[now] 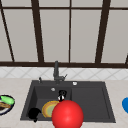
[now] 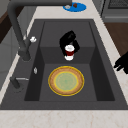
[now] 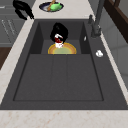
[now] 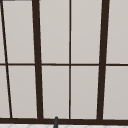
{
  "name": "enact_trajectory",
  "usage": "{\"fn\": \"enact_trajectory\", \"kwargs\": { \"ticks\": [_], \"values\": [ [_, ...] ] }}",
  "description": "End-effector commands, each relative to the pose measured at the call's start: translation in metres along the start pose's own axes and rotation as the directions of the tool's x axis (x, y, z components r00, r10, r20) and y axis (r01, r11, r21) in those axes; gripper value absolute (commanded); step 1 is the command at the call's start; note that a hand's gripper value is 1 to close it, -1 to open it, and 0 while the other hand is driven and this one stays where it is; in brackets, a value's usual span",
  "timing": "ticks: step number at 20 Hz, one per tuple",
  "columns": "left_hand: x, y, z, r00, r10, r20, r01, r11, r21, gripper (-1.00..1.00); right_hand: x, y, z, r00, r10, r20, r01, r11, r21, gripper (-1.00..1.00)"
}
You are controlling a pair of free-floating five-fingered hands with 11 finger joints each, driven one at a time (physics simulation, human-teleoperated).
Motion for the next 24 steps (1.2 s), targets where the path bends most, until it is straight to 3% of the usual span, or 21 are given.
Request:
{"fn": "enact_trajectory", "kwargs": {
  "ticks": [1,7,12,18,24],
  "values": [
    [0.0,0.0,0.0,1.0,0.0,0.0,0.0,1.0,0.0,0.0,-0.003,-0.019,0.019,0.998,-0.044,0.033,0.044,0.999,0.001,1.0],
    [0.0,0.0,0.0,1.0,0.0,0.0,0.0,1.0,0.0,0.0,-0.01,-0.046,0.052,0.998,-0.052,0.037,0.051,0.999,0.014,1.0],
    [0.0,0.0,0.0,1.0,0.0,0.0,0.0,1.0,0.0,0.0,-0.018,-0.079,0.08,1.0,-0.023,0.018,0.023,1.0,0.002,1.0],
    [0.0,0.0,0.0,1.0,0.0,0.0,0.0,1.0,0.0,0.0,-0.034,-0.109,0.118,0.998,-0.063,-0.019,0.063,0.998,-0.003,1.0],
    [0.0,0.0,0.0,1.0,0.0,0.0,0.0,1.0,0.0,0.0,-0.06,-0.119,0.151,0.997,-0.076,0.021,0.075,0.997,0.032,1.0]
  ]
}}
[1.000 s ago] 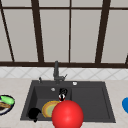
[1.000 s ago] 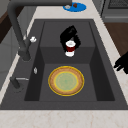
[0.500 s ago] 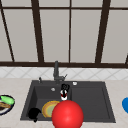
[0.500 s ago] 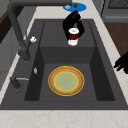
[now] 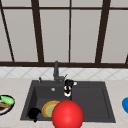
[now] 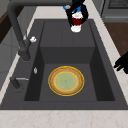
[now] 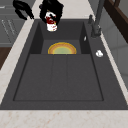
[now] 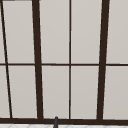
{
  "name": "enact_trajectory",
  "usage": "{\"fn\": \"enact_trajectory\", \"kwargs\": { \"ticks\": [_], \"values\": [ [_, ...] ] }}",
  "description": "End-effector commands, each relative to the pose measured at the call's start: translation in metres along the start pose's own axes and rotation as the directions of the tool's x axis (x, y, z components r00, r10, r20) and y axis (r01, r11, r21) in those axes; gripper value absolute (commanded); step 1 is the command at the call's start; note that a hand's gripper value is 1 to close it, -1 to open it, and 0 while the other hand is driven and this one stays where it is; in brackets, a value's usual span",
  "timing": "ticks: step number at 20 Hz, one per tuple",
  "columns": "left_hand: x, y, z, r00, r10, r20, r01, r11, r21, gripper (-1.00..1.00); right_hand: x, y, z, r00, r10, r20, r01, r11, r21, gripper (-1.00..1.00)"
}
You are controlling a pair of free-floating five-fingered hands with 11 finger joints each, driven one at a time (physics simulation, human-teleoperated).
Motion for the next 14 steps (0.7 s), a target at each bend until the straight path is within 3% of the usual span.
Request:
{"fn": "enact_trajectory", "kwargs": {
  "ticks": [1,14],
  "values": [
    [0.0,0.0,0.0,1.0,0.0,0.0,0.0,1.0,0.0,0.0,-0.02,0.0,0.023,0.999,-0.043,-0.006,0.043,0.998,0.038,1.0],
    [0.0,0.0,0.0,1.0,0.0,0.0,0.0,1.0,0.0,0.0,-0.083,-0.001,0.065,0.999,-0.043,0.017,0.042,0.998,0.038,1.0]
  ]
}}
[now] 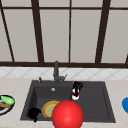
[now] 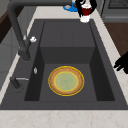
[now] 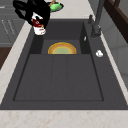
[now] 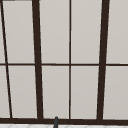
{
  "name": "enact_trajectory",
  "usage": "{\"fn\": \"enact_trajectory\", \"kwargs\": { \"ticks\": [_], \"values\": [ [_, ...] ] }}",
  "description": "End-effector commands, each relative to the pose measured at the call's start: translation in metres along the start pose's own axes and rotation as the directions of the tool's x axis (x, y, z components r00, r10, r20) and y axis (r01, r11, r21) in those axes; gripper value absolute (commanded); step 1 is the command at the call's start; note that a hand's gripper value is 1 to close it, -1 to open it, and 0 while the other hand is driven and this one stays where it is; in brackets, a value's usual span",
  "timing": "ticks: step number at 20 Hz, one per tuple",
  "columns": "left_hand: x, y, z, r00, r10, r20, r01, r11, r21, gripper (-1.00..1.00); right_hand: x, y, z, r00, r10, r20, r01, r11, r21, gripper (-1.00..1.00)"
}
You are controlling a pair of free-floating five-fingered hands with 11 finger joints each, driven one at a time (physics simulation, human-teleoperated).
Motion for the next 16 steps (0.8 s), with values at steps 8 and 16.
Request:
{"fn": "enact_trajectory", "kwargs": {
  "ticks": [8,16],
  "values": [
    [0.0,0.0,0.0,1.0,0.0,0.0,0.0,1.0,0.0,0.0,-0.021,0.002,0.006,0.999,0.027,-0.028,-0.026,1.0,0.002,1.0],
    [0.0,0.0,0.0,1.0,0.0,0.0,0.0,1.0,0.0,0.0,-0.058,-0.035,0.044,1.0,-0.002,-0.009,0.002,0.999,-0.04,1.0]
  ]
}}
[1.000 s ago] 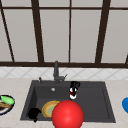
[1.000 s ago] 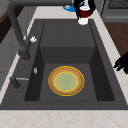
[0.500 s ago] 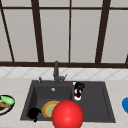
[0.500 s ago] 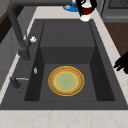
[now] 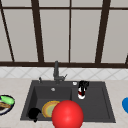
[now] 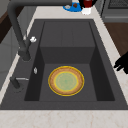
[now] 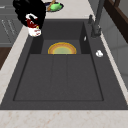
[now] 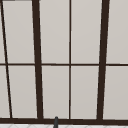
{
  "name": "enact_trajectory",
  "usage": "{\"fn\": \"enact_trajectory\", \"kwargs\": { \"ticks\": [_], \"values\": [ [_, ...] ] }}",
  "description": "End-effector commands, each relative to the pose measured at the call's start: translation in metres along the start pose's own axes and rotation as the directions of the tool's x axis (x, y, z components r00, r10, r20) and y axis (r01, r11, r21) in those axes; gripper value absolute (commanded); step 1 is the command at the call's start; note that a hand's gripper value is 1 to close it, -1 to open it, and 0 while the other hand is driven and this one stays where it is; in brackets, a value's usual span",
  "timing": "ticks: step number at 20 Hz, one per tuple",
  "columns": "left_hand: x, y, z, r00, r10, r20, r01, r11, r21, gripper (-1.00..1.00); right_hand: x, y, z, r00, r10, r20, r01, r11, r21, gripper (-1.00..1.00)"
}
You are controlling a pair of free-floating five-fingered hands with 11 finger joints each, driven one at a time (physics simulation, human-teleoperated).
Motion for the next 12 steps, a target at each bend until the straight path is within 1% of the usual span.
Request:
{"fn": "enact_trajectory", "kwargs": {
  "ticks": [1,5,9,12],
  "values": [
    [0.0,0.0,0.0,1.0,0.0,0.0,0.0,1.0,0.0,0.0,-0.019,-0.018,0.018,1.0,-0.018,0.006,0.018,0.999,-0.039,1.0],
    [0.0,0.0,0.0,1.0,0.0,0.0,0.0,1.0,0.0,0.0,-0.043,-0.02,0.041,0.999,-0.028,0.021,0.029,0.999,-0.02,1.0],
    [0.0,0.0,0.0,1.0,0.0,0.0,0.0,1.0,0.0,0.0,-0.068,-0.015,0.053,0.999,-0.034,0.024,0.035,0.999,-0.019,1.0],
    [0.0,0.0,0.0,1.0,0.0,0.0,0.0,1.0,0.0,0.0,-0.086,-0.008,0.067,0.999,-0.034,0.02,0.034,0.999,-0.005,1.0]
  ]
}}
